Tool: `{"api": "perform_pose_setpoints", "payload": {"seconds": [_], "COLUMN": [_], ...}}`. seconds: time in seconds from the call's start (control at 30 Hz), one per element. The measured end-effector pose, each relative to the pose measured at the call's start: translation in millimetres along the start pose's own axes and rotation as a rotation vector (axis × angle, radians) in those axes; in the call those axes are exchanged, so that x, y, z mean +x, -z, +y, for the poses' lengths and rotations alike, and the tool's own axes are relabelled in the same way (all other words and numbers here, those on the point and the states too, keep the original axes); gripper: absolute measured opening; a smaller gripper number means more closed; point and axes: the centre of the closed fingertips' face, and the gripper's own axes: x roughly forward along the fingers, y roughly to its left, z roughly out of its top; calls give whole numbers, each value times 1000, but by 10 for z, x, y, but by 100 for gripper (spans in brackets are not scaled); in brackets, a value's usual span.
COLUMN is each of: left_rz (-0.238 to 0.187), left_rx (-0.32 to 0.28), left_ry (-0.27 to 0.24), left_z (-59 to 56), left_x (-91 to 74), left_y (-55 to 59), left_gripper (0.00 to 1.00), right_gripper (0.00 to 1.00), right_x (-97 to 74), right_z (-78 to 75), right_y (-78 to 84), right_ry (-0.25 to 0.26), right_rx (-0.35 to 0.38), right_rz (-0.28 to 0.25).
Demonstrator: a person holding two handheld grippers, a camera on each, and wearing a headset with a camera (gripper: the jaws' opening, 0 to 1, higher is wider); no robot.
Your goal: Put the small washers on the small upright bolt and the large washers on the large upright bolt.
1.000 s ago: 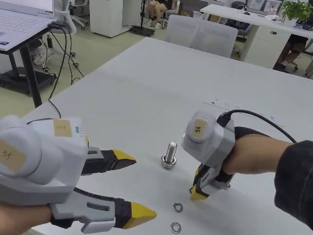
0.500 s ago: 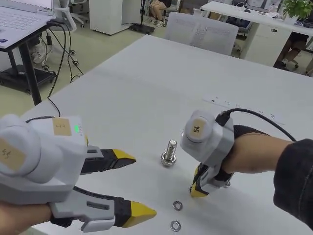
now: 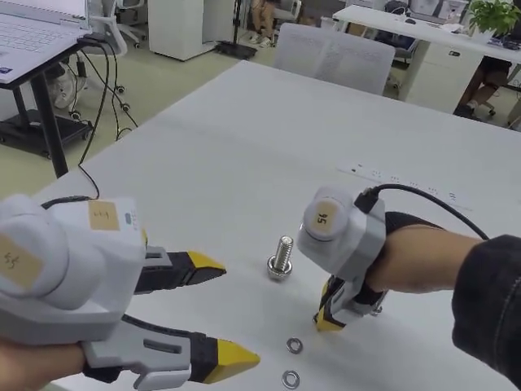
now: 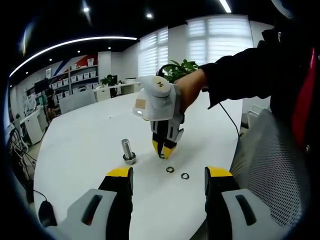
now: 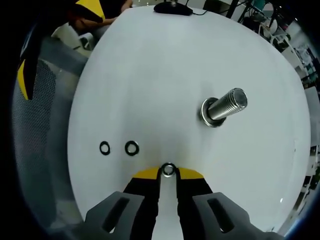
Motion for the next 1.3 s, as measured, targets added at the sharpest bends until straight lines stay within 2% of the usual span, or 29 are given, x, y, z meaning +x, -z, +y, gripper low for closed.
{"api": "perform_pose_setpoints", "payload": {"seconds": [0.27,0.47,0.87,1.13,1.3], "left_rz": [-2,-3,-7,-5,-3], "left_rx": [5,11,18,19,21], "left_ry": [-2,-1,3,6,6], "left_z": [12,-1,-16,-30,-35], "left_x": [-10,-4,-4,-2,-8], "left_y": [-25,-39,-60,-48,-43], "left_gripper": [57,57,57,57,57], "right_gripper": [13,13,13,13,13], "right_x": [-7,-114,-486,-669,-799], "right_z": [7,-10,-7,-72,-173], "right_y": [0,5,2,106,192], "right_ry": [-4,6,40,73,103], "right_rx": [1,3,18,28,43], "right_rz": [-8,-14,-70,-74,-74]}}
